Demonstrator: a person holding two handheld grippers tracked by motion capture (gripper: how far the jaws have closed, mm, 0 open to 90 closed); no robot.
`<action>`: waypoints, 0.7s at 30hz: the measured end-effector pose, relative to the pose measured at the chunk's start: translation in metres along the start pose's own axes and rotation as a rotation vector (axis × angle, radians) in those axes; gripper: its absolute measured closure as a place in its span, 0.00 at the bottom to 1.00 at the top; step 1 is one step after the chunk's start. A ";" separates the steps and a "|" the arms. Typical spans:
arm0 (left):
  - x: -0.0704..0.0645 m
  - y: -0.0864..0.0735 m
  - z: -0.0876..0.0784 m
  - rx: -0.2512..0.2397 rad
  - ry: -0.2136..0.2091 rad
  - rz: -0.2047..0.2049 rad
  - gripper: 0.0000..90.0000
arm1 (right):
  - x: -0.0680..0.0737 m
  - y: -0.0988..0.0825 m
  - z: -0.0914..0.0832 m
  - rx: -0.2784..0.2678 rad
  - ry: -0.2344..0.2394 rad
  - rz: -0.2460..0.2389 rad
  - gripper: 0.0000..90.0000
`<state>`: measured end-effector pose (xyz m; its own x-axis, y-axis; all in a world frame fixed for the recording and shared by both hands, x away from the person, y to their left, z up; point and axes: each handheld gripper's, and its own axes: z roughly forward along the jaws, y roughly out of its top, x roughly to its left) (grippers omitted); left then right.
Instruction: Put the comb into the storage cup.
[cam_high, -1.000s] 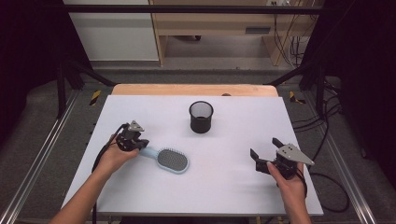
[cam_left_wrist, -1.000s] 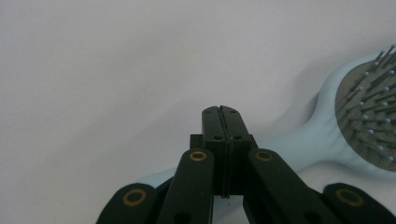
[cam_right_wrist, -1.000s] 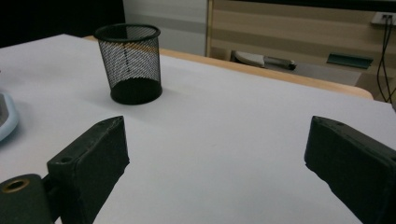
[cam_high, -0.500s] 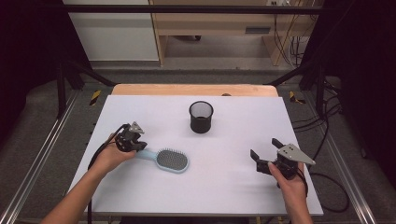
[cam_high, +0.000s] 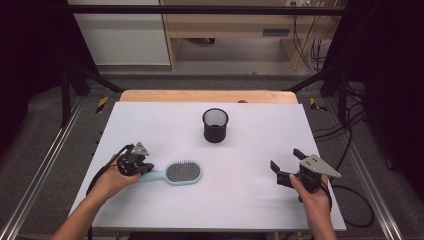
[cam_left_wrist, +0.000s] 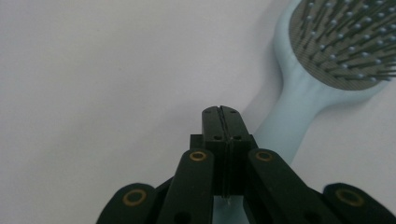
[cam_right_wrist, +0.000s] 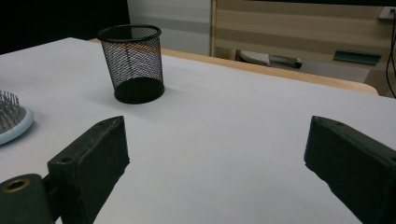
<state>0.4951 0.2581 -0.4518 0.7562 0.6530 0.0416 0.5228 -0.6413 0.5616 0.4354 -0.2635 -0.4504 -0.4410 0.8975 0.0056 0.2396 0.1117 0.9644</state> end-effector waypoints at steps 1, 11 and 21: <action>-0.003 -0.003 -0.002 -0.010 -0.005 -0.007 1.00 | 0.000 0.000 0.000 -0.001 -0.002 0.001 0.07; -0.026 -0.017 -0.005 -0.009 -0.036 -0.003 1.00 | -0.001 -0.002 -0.001 0.009 0.004 -0.005 0.07; -0.042 -0.024 -0.011 -0.016 -0.068 -0.025 1.00 | 0.003 -0.003 0.001 0.046 0.027 -0.031 0.07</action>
<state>0.4462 0.2509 -0.4582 0.7684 0.6394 -0.0283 0.5356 -0.6182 0.5753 0.4341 -0.2608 -0.4539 -0.4721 0.8814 -0.0163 0.2649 0.1595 0.9510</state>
